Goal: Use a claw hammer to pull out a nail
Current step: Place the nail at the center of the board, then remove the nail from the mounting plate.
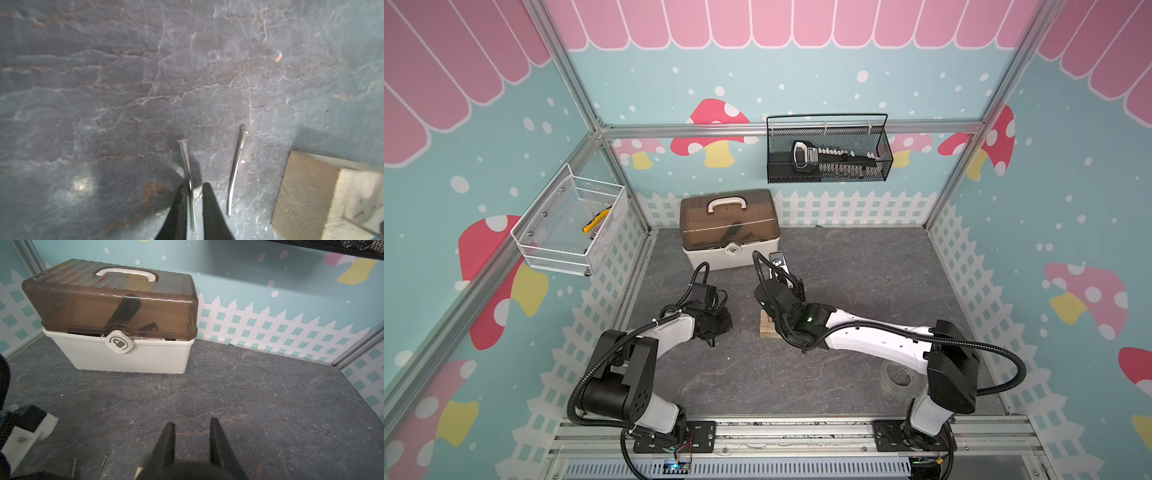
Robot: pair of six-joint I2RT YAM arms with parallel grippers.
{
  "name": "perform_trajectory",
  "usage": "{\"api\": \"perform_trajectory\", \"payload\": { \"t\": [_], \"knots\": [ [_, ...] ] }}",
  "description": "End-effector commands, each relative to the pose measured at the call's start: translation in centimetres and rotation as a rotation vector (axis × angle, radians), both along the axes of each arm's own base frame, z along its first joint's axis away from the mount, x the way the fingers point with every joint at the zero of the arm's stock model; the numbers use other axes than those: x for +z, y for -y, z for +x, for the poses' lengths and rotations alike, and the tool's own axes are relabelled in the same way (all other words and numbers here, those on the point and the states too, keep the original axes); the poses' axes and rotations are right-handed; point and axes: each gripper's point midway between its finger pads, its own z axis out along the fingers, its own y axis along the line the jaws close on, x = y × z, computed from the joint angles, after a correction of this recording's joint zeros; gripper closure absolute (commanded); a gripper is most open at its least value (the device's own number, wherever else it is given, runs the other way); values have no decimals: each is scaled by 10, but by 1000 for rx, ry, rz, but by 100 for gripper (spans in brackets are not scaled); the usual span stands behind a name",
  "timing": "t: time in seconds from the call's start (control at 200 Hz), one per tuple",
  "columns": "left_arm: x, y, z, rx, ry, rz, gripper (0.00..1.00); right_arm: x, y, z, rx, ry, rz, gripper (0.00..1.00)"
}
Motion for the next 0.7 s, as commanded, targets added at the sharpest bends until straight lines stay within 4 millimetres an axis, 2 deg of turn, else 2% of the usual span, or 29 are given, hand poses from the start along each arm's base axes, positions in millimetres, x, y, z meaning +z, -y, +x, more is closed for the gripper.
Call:
{"api": "perform_trajectory", "payload": {
  "t": [0.0,0.09,0.165,0.465,0.69],
  "knots": [
    [1,-6,-3,22,-23,16,76,26,-3,4,-39,57,18,100],
    [8,-3,-3,22,-10,-5,71,25,-6,6,-46,57,4,100],
    [13,0,-1,35,12,-32,71,24,-8,7,-55,57,-7,100],
    [35,40,7,13,145,-336,71,16,-20,12,-46,48,-9,100],
    [45,62,7,-38,190,-412,71,15,-26,14,-48,50,1,100]
  ]
}}
